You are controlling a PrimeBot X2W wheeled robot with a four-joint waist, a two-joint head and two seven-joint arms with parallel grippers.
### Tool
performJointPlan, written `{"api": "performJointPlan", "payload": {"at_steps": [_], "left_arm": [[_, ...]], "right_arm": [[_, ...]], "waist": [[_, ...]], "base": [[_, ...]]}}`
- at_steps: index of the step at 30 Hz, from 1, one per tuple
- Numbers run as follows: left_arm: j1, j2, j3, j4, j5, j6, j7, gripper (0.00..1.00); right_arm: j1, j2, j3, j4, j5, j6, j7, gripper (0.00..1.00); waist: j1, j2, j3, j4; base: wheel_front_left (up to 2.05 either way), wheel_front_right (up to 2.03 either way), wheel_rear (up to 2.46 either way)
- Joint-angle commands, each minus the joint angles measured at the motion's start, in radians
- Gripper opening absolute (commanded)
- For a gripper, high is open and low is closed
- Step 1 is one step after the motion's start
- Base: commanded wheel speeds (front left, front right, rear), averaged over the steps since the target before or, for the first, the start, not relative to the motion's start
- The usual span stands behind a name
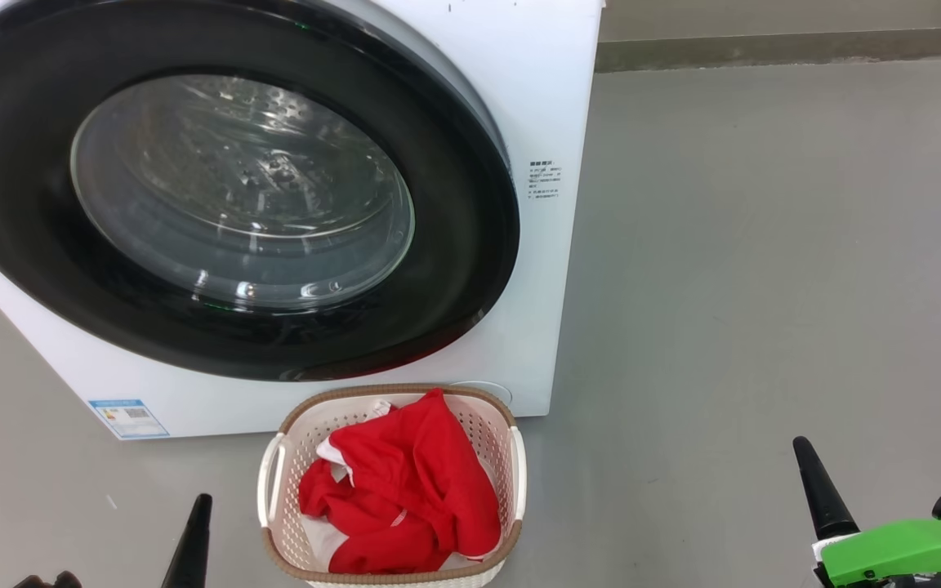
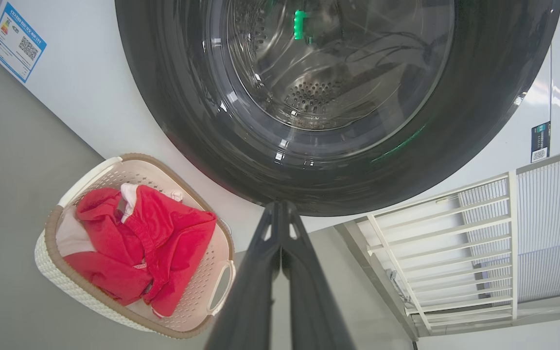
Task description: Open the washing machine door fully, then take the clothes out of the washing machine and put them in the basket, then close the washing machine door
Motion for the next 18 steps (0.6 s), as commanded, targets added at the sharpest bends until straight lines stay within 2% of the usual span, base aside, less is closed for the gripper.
{"api": "performJointPlan", "payload": {"at_steps": [1, 18], "left_arm": [[-0.048, 0.007, 0.030, -0.031, -0.036, -0.005, 0.010, 0.00], [-0.070, -0.004, 0.044, -0.040, -0.208, -0.006, 0.055, 0.00]], "right_arm": [[-0.056, -0.017, 0.008, -0.031, 0.037, -0.001, 0.009, 0.00], [-0.083, -0.021, -0.005, -0.045, 0.197, -0.001, 0.056, 0.00]], "waist": [[-0.0001, 0.0000, 0.000, 0.000], [-0.0001, 0.0000, -0.001, 0.003]], "base": [[0.00, 0.00, 0.00], [0.00, 0.00, 0.00]]}}
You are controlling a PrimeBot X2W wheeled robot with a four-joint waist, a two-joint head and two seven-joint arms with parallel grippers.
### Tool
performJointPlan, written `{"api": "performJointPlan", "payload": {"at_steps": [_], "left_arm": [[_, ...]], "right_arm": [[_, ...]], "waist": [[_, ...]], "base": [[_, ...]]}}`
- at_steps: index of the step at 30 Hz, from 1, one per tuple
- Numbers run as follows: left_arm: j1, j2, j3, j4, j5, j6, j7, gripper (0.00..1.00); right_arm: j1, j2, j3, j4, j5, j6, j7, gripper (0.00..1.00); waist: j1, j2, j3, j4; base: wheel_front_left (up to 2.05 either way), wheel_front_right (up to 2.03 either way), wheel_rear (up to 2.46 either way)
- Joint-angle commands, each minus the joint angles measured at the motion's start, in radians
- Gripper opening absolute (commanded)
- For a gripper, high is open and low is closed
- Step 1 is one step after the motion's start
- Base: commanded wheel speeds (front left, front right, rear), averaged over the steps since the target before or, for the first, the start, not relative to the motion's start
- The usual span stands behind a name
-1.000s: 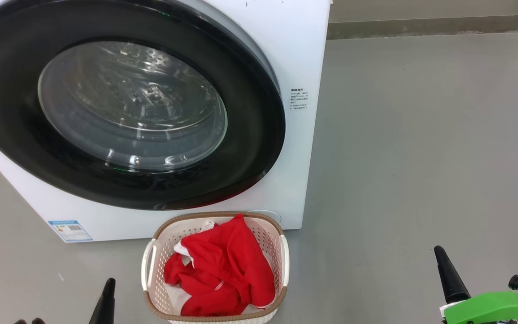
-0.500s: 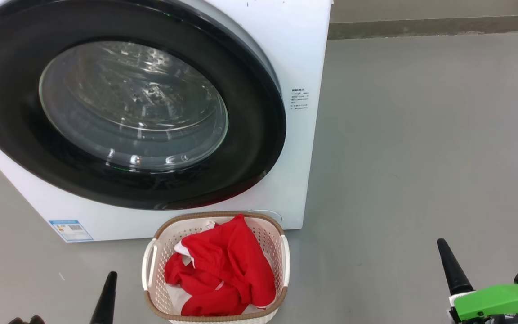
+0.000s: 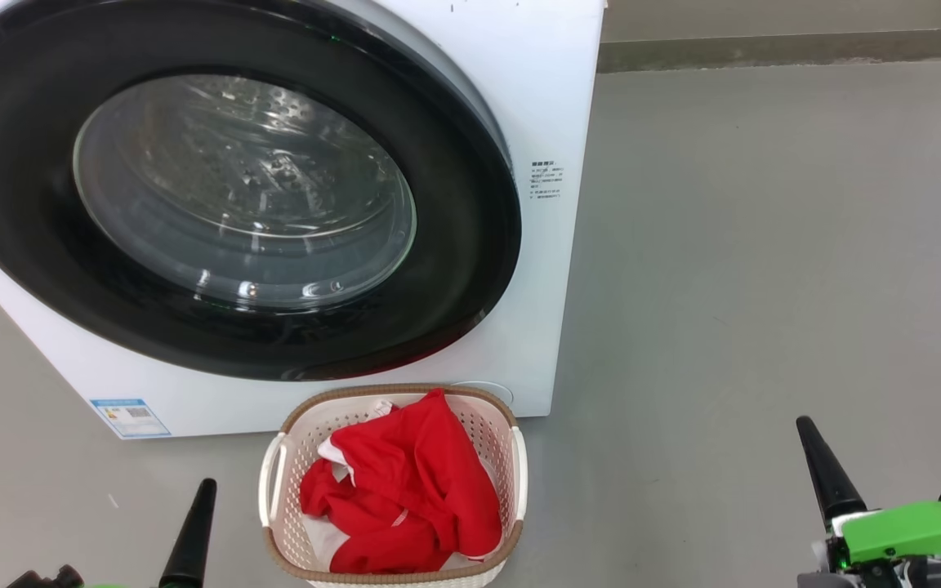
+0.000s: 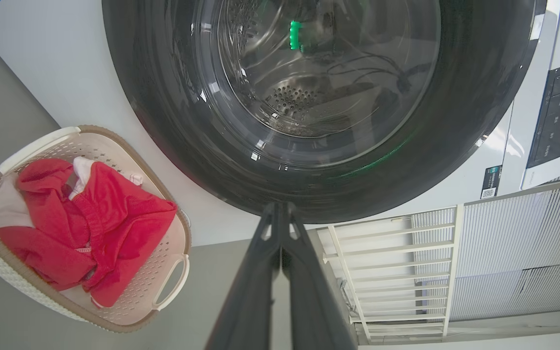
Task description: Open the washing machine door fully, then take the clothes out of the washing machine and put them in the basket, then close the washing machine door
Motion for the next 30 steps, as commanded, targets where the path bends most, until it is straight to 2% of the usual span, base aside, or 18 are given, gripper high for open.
{"api": "performJointPlan", "payload": {"at_steps": [1, 22, 30], "left_arm": [[-0.049, 0.009, 0.035, -0.031, -0.029, -0.006, 0.009, 0.00], [-0.078, -0.004, 0.052, -0.043, -0.254, -0.007, 0.069, 0.00], [-0.078, -0.004, 0.052, -0.043, -0.255, -0.007, 0.069, 0.00]], "right_arm": [[-0.058, -0.018, 0.010, -0.033, 0.030, -0.001, 0.007, 0.00], [-0.094, -0.022, -0.008, -0.051, 0.238, -0.001, 0.070, 0.00], [-0.094, -0.021, -0.009, -0.051, 0.237, -0.001, 0.071, 0.00]], "waist": [[0.0000, 0.0000, 0.000, 0.000], [0.0000, 0.0000, -0.001, 0.004], [0.0000, 0.0000, -0.001, 0.004]], "base": [[0.00, 0.00, 0.00], [0.00, 0.00, 0.00], [0.00, 0.00, 0.00]]}}
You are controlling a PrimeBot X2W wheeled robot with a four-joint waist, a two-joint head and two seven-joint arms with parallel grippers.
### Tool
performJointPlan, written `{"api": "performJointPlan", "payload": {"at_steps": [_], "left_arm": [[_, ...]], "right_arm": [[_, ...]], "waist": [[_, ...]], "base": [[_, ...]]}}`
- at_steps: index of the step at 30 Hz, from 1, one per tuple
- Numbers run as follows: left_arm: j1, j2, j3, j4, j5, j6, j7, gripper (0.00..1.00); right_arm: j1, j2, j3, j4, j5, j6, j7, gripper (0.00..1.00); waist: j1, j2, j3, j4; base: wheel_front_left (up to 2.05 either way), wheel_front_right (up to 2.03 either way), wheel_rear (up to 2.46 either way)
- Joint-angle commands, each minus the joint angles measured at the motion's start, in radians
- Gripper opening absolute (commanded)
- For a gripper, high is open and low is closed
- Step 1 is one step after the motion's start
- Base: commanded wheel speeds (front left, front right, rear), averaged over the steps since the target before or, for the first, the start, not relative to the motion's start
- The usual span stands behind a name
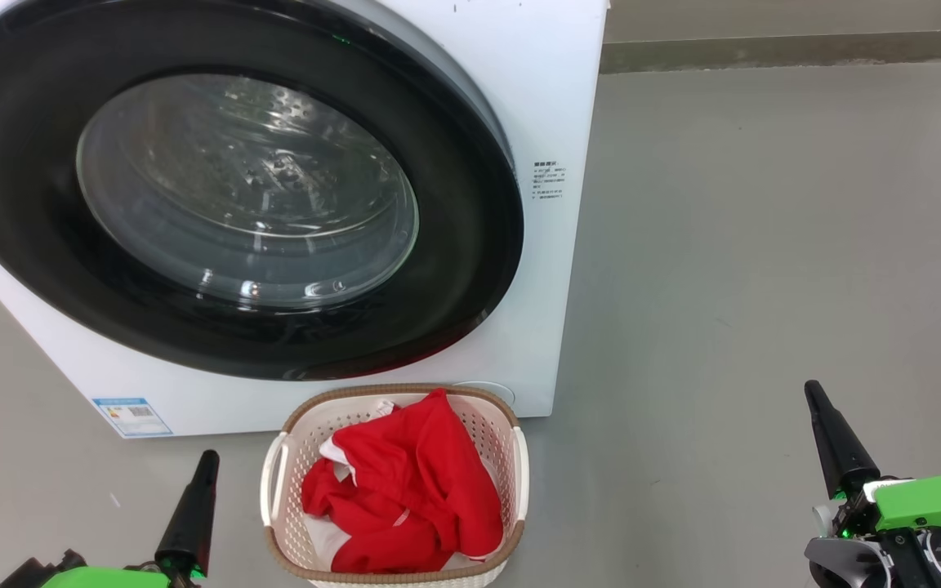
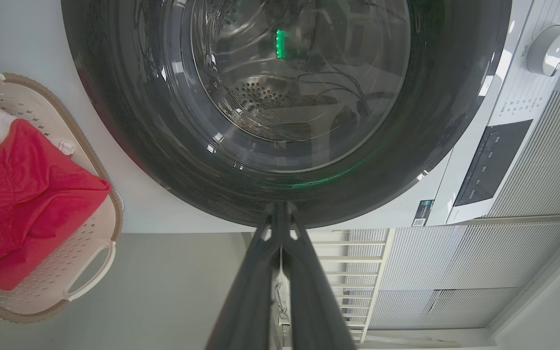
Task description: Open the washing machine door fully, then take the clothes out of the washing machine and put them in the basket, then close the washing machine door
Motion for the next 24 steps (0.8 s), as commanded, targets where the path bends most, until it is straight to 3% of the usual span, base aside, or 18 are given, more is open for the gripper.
{"api": "performJointPlan", "payload": {"at_steps": [1, 24], "left_arm": [[-0.039, 0.011, 0.036, -0.028, -0.007, -0.007, 0.005, 0.00], [-0.039, 0.011, 0.036, -0.028, -0.007, -0.007, 0.005, 0.00]], "right_arm": [[-0.042, -0.016, 0.017, -0.030, 0.007, 0.000, 0.007, 0.00], [-0.042, -0.013, 0.013, -0.029, 0.004, 0.000, 0.009, 0.00]], "waist": [[0.0000, 0.0000, 0.000, 0.000], [0.0000, 0.0000, 0.000, 0.000]], "base": [[0.00, 0.00, 0.00], [0.00, 0.00, 0.00]]}}
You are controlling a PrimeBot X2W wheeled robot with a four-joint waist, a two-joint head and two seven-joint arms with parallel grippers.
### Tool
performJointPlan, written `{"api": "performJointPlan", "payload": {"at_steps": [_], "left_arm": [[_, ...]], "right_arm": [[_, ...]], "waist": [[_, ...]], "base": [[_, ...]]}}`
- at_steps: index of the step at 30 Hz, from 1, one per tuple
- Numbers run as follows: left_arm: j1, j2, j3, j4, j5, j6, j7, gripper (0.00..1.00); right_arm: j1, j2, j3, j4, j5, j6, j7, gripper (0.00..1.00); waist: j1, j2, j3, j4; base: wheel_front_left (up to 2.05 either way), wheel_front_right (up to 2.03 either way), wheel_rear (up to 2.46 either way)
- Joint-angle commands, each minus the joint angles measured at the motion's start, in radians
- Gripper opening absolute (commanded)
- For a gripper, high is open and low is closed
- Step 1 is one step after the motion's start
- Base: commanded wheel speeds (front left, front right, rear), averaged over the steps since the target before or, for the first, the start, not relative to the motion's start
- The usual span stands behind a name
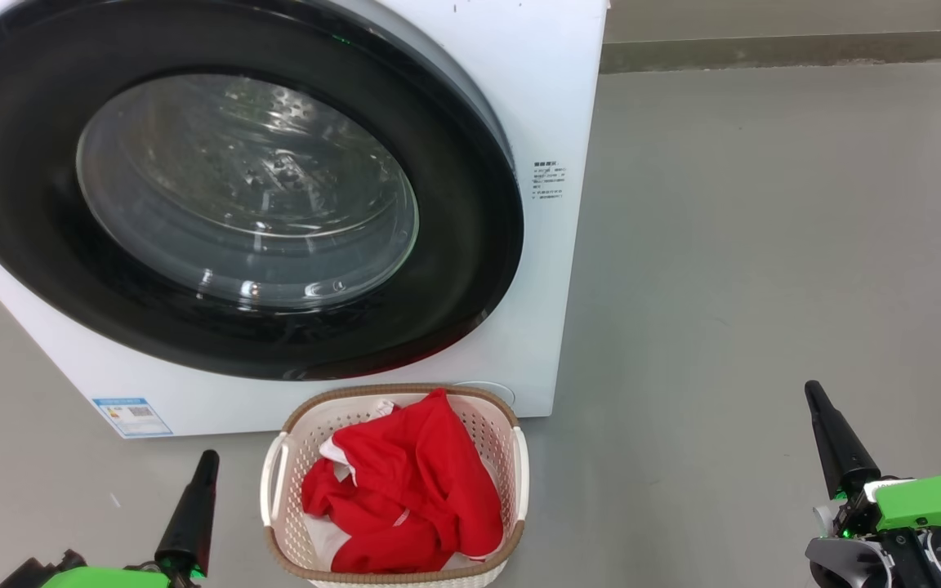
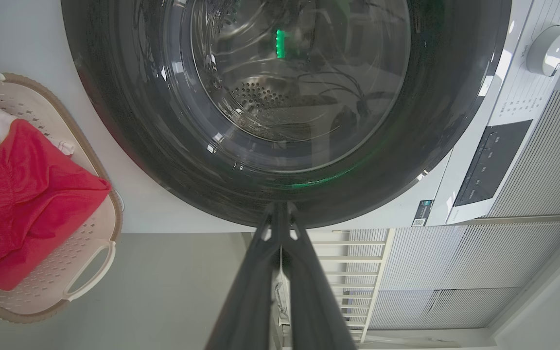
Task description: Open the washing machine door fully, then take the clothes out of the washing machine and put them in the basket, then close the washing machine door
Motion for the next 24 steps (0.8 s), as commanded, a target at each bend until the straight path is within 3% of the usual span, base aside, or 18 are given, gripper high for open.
{"api": "performJointPlan", "payload": {"at_steps": [1, 24], "left_arm": [[-0.039, 0.011, 0.035, -0.028, -0.007, -0.007, 0.005, 0.00], [-0.039, 0.011, 0.035, -0.028, -0.007, -0.007, 0.004, 0.00]], "right_arm": [[-0.042, -0.013, 0.016, -0.029, 0.004, 0.001, 0.005, 0.00], [-0.042, -0.012, 0.013, -0.029, 0.001, 0.001, 0.007, 0.00]], "waist": [[0.0000, 0.0000, 0.000, 0.000], [0.0000, 0.0000, 0.000, 0.000]], "base": [[0.00, 0.00, 0.00], [0.00, 0.00, 0.00]]}}
